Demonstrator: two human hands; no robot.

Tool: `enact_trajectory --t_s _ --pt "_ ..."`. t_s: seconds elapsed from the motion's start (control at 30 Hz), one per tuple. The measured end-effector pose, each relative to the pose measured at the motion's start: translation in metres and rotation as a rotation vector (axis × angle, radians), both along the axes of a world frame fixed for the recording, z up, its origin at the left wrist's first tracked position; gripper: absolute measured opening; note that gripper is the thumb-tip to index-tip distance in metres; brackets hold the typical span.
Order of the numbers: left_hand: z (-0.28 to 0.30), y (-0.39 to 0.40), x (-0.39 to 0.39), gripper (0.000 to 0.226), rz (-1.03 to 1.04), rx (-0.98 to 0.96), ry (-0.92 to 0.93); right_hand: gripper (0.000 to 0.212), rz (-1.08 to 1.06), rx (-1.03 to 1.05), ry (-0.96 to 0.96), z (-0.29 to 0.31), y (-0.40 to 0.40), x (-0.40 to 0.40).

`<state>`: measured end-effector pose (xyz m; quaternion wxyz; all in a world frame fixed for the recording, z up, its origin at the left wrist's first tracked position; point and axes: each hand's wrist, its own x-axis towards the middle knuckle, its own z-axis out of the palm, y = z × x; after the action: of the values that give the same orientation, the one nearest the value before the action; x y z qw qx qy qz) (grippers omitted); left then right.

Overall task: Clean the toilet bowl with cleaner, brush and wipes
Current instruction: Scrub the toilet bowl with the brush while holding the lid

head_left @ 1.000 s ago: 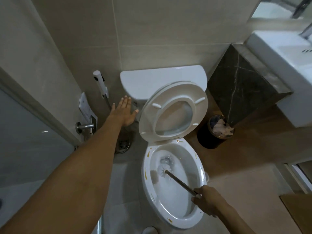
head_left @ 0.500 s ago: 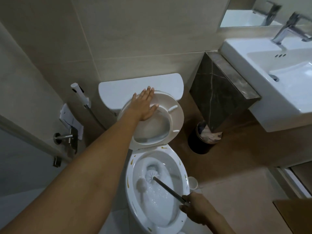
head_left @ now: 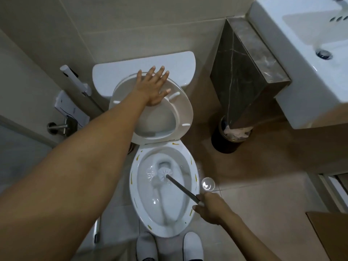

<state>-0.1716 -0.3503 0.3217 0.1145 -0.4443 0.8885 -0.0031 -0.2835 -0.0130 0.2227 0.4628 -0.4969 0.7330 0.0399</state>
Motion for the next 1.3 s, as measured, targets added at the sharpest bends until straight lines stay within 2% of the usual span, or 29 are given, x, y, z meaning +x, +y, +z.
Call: enact_trajectory --t_s 0.1,0.37,0.67,0.9,1.13,1.3 --pt "-0.001 0.000 -0.004 0.067 -0.005 -0.015 -0.026 0.016 -0.004 -0.004 -0.020 -0.004 0.006 -0.008" --pt "-0.014 0.006 -0.032 0.069 -0.148 -0.134 -0.146 0.030 -0.153 -0.057 -0.103 0.006 0.038 -0.027" --pt "-0.026 0.008 -0.049 0.070 -0.231 -0.192 -0.226 0.040 -0.439 -0.209 -0.007 0.023 0.058 -0.069" --pt "-0.044 0.006 -0.055 0.069 -0.324 -0.267 -0.271 0.043 -0.620 -0.198 0.037 -0.044 0.051 -0.093" --pt "-0.055 0.007 -0.061 0.078 -0.329 -0.315 -0.219 0.043 -0.692 -0.035 0.042 -0.118 0.067 -0.094" --pt "-0.059 0.004 -0.058 0.083 -0.361 -0.350 -0.208 0.038 -0.743 0.052 0.018 -0.146 0.078 -0.086"
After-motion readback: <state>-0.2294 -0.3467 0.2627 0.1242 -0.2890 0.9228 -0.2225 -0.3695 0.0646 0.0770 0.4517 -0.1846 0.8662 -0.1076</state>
